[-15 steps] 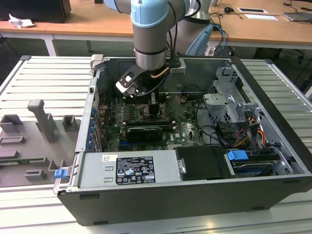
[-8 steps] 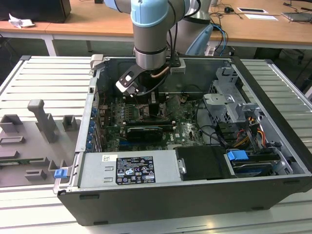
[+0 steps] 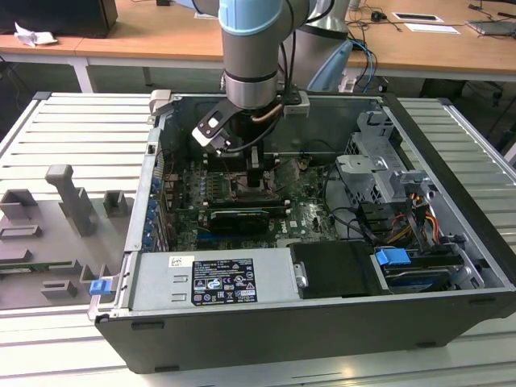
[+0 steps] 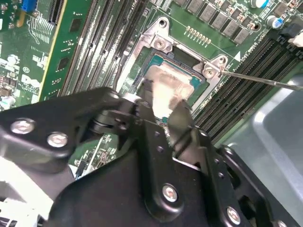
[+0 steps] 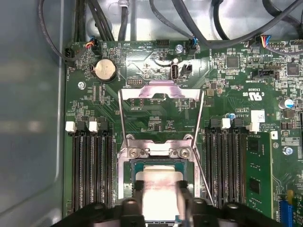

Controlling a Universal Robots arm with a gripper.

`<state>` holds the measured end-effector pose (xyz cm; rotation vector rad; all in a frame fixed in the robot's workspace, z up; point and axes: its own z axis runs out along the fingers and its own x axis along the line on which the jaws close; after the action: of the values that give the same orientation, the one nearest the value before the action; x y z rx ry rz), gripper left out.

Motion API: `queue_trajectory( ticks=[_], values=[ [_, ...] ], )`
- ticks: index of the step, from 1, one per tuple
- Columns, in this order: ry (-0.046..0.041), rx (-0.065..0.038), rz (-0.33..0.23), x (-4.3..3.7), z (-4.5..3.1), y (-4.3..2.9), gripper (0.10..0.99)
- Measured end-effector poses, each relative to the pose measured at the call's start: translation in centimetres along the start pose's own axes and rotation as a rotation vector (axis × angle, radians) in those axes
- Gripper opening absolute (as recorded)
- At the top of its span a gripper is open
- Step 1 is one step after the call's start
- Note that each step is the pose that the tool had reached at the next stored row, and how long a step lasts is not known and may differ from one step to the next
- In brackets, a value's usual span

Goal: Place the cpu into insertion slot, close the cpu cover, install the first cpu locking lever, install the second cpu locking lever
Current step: 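Place the cpu into insertion slot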

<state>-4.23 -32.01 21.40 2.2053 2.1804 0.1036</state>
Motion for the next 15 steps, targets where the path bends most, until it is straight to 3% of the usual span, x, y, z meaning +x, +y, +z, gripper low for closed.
queue_trajectory(
  ticks=[3, 4, 6, 15],
  values=[
    [-0.0014, 0.005, 0.0, -0.01, -0.22, 0.13, 0.22],
    [-0.0014, 0.005, 0.0, 0.0, -0.29, 0.13, 0.22],
    [-0.0013, 0.005, 0.0, 0.0, -0.42, 0.15, 0.106],
    [-0.0013, 0.005, 0.0, 0.01, -0.81, 0.18, 0.106]
  ],
)
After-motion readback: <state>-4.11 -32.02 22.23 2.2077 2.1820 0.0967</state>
